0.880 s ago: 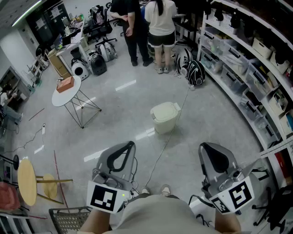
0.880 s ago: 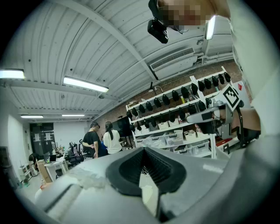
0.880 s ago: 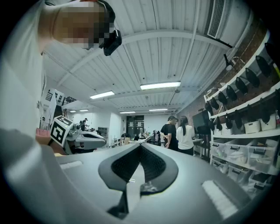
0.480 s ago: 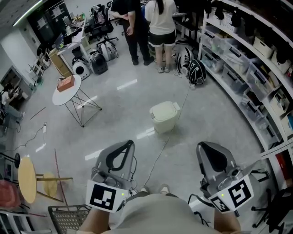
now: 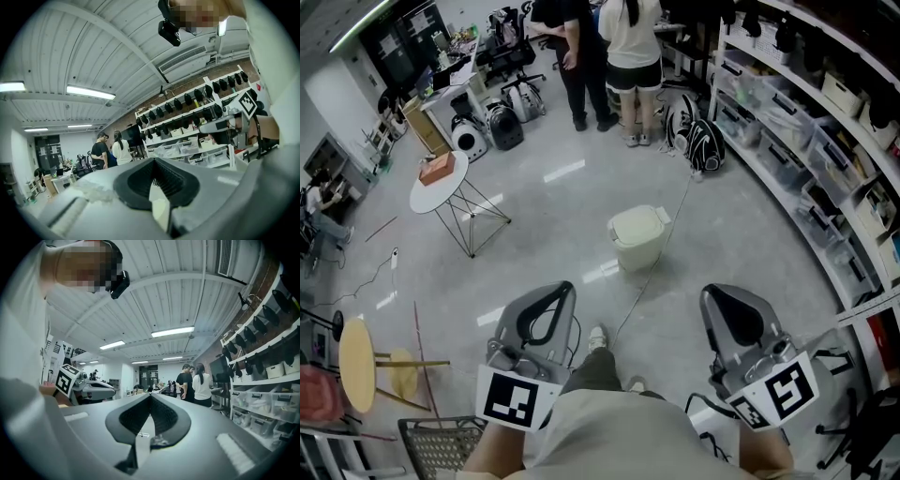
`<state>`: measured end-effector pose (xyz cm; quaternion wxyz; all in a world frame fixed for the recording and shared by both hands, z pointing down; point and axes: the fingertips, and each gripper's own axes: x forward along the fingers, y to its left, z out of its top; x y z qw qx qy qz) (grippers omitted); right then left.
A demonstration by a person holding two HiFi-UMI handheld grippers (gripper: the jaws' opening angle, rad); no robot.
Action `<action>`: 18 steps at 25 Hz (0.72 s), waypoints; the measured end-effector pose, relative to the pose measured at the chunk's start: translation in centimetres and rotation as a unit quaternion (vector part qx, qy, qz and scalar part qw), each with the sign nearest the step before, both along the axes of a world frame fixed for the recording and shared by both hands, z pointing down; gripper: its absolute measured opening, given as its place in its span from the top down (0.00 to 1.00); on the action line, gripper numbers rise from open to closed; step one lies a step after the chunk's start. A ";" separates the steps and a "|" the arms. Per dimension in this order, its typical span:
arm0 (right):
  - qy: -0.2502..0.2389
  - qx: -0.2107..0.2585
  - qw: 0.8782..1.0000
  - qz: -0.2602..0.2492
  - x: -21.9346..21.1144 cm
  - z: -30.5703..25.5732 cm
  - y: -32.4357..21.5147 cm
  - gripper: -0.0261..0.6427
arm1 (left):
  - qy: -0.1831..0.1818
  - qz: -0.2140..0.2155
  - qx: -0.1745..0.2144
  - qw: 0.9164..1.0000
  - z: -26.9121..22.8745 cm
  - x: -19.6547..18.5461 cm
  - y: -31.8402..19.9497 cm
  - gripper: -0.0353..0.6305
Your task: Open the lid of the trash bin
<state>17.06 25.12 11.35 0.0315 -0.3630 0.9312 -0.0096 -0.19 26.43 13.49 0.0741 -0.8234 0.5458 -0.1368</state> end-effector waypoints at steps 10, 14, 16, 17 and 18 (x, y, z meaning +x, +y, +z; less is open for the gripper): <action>0.005 -0.008 1.000 0.017 -2.5 1.9 -5.0 0.96 | 0.011 0.008 -0.001 1.000 1.8 -2.3 -5.1 0.94; 0.012 -0.021 0.999 0.024 -4.7 2.7 -8.6 0.96 | 0.016 0.014 -0.006 1.000 2.4 -4.5 -8.7 0.94; 0.017 -0.024 0.999 0.027 -6.1 2.8 -10.7 0.96 | 0.016 0.018 -0.014 1.000 2.8 -5.8 -10.9 0.94; 0.019 -0.025 0.999 0.030 -6.8 2.8 -11.8 0.96 | 0.016 0.020 -0.017 1.000 3.0 -6.5 -12.1 0.94; 0.021 -0.027 0.999 0.034 -7.4 2.8 -13.0 0.96 | 0.017 0.022 -0.021 0.999 3.2 -7.3 -13.4 0.94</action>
